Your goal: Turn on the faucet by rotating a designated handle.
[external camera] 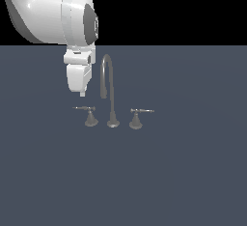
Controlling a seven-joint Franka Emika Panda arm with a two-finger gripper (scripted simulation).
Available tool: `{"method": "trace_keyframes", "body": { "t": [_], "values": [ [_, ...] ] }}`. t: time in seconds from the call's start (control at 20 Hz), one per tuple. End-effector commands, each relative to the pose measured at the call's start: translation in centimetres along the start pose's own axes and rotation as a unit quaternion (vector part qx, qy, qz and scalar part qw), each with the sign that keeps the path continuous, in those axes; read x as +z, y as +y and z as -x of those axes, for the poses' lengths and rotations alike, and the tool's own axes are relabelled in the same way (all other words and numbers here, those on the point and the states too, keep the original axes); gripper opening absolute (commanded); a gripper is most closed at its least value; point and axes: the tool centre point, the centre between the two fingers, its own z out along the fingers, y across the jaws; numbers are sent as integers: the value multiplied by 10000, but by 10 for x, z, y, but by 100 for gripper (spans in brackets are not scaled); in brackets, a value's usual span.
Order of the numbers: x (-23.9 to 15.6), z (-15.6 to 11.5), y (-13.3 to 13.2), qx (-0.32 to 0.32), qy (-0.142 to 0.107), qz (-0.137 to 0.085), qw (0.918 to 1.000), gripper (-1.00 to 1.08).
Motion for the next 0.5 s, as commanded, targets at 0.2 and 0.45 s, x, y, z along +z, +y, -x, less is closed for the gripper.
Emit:
{"method": "trace_keyframes", "body": {
  "t": [0.2, 0.45],
  "values": [
    [37, 1, -12, 578, 307, -158, 9977, -100],
    [52, 1, -16, 807, 442, -246, 9955, -100]
  ]
}}
